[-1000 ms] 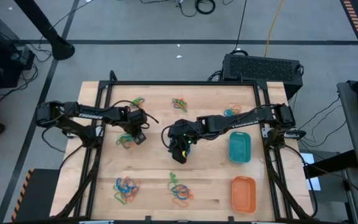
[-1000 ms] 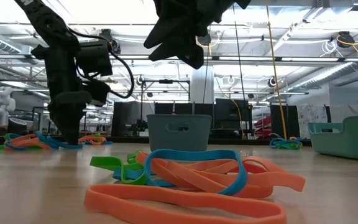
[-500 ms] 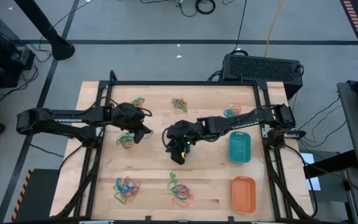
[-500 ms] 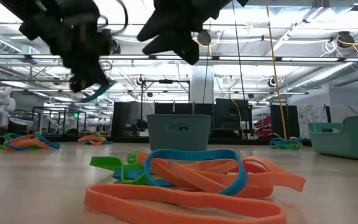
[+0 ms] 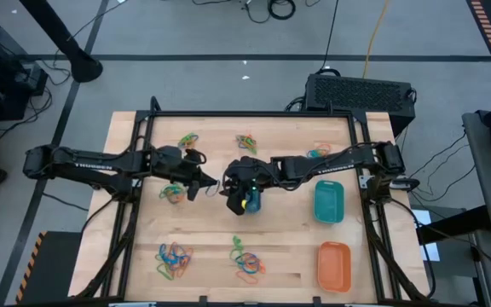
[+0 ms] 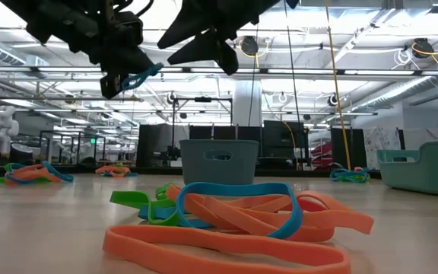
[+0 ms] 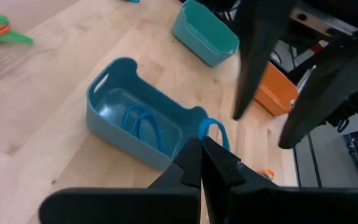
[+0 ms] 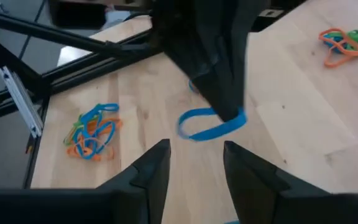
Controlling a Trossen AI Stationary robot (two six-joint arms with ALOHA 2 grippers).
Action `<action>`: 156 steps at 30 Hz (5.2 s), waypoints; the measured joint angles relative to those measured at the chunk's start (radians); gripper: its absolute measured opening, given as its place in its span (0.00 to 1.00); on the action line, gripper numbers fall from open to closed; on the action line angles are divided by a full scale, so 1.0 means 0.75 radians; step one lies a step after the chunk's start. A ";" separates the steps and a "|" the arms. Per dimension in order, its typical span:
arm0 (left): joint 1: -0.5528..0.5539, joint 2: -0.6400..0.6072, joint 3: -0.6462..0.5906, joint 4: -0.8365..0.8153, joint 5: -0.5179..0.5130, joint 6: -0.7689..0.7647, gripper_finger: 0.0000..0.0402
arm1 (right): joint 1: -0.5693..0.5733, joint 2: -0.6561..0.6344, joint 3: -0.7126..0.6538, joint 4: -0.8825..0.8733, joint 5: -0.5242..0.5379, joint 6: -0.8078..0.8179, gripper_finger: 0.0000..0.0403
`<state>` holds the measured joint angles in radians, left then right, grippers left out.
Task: Sort rubber bands into baskets
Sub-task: Put the blue rubberband into the blue bin
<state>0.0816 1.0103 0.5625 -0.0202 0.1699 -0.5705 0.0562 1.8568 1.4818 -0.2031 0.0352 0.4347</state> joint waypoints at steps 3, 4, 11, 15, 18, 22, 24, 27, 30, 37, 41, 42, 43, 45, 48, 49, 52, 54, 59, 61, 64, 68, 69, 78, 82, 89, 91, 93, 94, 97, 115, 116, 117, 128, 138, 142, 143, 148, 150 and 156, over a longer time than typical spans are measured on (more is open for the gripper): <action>-0.011 0.000 0.000 0.029 -0.019 -0.001 0.00 | -0.014 0.001 0.000 0.000 0.000 0.000 0.40; -0.015 0.000 0.000 0.044 -0.026 -0.001 0.00 | -0.019 0.001 0.000 0.000 0.000 0.000 0.41; -0.017 0.000 0.001 0.129 -0.050 -0.002 0.00 | -0.031 0.001 0.000 0.006 -0.011 -0.001 0.48; -0.016 0.003 0.001 0.137 -0.083 -0.003 0.00 | -0.032 0.001 0.000 0.020 -0.013 -0.001 0.49; -0.016 0.013 0.001 0.138 -0.097 -0.005 0.00 | -0.032 0.001 0.000 0.019 -0.014 -0.001 0.49; -0.020 0.035 0.001 0.165 -0.098 -0.005 0.00 | -0.032 0.001 0.000 0.018 -0.007 0.007 0.46; -0.022 0.044 0.001 0.175 -0.099 -0.005 0.00 | -0.032 0.001 0.000 0.018 0.006 0.023 0.44; -0.023 0.059 0.001 0.191 -0.098 -0.004 0.00 | -0.032 0.001 0.000 0.011 0.025 0.033 0.39; -0.023 0.064 0.001 0.193 -0.098 -0.002 0.00 | -0.032 0.001 0.000 0.004 0.024 0.034 0.32; -0.023 0.064 0.001 0.188 -0.098 -0.001 0.07 | -0.032 0.001 0.000 -0.043 0.015 0.020 0.04; -0.023 0.064 0.001 0.184 -0.098 0.000 0.14 | -0.031 0.001 0.000 -0.071 0.015 0.008 0.01; -0.023 0.064 0.001 0.184 -0.097 0.000 0.16 | -0.031 0.001 0.000 -0.081 0.015 0.009 0.01; -0.023 0.064 0.001 0.183 -0.094 0.001 0.18 | -0.031 0.001 0.000 -0.087 0.016 0.009 0.01; -0.022 0.064 0.001 0.176 -0.068 0.001 0.22 | -0.031 0.001 0.000 -0.096 0.016 0.009 0.00; -0.022 0.064 0.003 0.124 -0.023 0.001 0.27 | -0.029 -0.001 0.000 -0.143 0.016 0.011 0.00; -0.022 0.064 0.003 0.098 -0.003 0.001 0.28 | -0.026 -0.011 0.000 -0.184 0.016 0.012 0.00; -0.023 0.064 0.003 0.030 0.060 0.000 0.32 | -0.020 -0.041 0.000 -0.287 0.020 0.012 0.00; -0.023 0.064 0.003 -0.022 0.090 0.000 0.33 | -0.019 -0.062 0.000 -0.382 0.003 0.011 0.00; -0.023 0.029 0.003 -0.208 0.113 0.043 0.33 | -0.016 -0.066 -0.001 -0.494 -0.050 -0.001 0.00; -0.022 0.002 0.003 -0.315 0.111 0.074 0.33 | -0.010 -0.049 0.000 -0.470 -0.050 -0.004 0.00; -0.022 -0.042 0.003 -0.476 0.069 0.078 0.33 | -0.003 -0.023 -0.002 -0.484 -0.049 0.000 0.00; -0.022 -0.070 0.003 -0.580 0.050 0.033 0.33 | -0.002 0.004 -0.002 -0.489 -0.045 0.000 0.00; -0.024 -0.070 0.003 -0.574 0.050 0.019 0.33 | -0.002 0.011 -0.002 -0.493 -0.044 -0.001 0.00; -0.061 -0.066 0.003 -0.561 0.049 0.000 0.33 | -0.026 0.065 -0.002 -0.549 -0.045 -0.005 0.05; -0.071 -0.065 0.003 -0.563 0.048 0.000 0.33 | -0.044 0.079 -0.001 -0.538 -0.046 0.001 0.09; -0.075 -0.065 0.003 -0.554 0.051 -0.001 0.33 | -0.074 0.079 -0.002 -0.536 -0.052 0.050 0.22; -0.076 -0.065 0.003 -0.554 0.096 -0.022 0.33 | -0.076 0.079 -0.002 -0.533 -0.065 0.070 0.25; -0.091 -0.065 0.003 -0.553 0.159 -0.063 0.33 | -0.077 0.079 -0.002 -0.532 -0.118 0.074 0.28; -0.108 -0.065 0.003 -0.553 0.190 -0.080 0.33 | -0.077 0.076 -0.002 -0.533 -0.157 0.074 0.29; -0.204 -0.065 0.002 -0.534 0.244 -0.178 0.33 | -0.070 0.067 -0.001 -0.504 -0.268 0.075 0.31; -0.986 0.029 0.002 -0.571 0.060 -0.953 0.33 | 0.015 0.060 -0.001 -0.285 -0.399 -0.068 0.31; -1.004 0.052 0.002 -0.568 0.059 -0.974 0.33 | 0.015 0.060 -0.001 -0.283 -0.399 -0.078 0.31; -1.019 0.075 0.002 -0.566 0.059 -0.989 0.33 | 0.015 0.060 -0.001 -0.282 -0.399 -0.085 0.31; -1.057 0.319 0.002 -0.494 0.080 -0.993 0.33 | 0.014 0.060 -0.001 -0.281 -0.399 -0.162 0.31; -1.051 0.476 0.002 -0.428 0.054 -0.937 0.33 | 0.014 0.060 -0.001 -0.283 -0.399 -0.179 0.31; -1.051 0.498 0.002 -0.429 0.058 -0.928 0.33 | 0.014 0.060 -0.001 -0.283 -0.398 -0.183 0.31; -1.051 0.501 0.002 -0.430 0.059 -0.926 0.33 | 0.014 0.060 -0.001 -0.283 -0.398 -0.183 0.31; -1.053 0.502 0.002 -0.437 0.113 -0.895 0.33 | 0.014 0.060 -0.001 -0.283 -0.396 -0.184 0.31; -1.058 0.502 0.002 -0.437 0.118 -0.893 0.33 | 0.014 0.060 -0.001 -0.283 -0.389 -0.189 0.31; -1.058 0.502 0.002 -0.441 0.120 -0.855 0.33 | 0.014 0.060 -0.001 -0.283 -0.386 -0.189 0.31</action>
<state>-0.7120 1.3866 0.5636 -0.3508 0.2601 -1.2120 0.0666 1.9015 1.4811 -0.4152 -0.2539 0.2929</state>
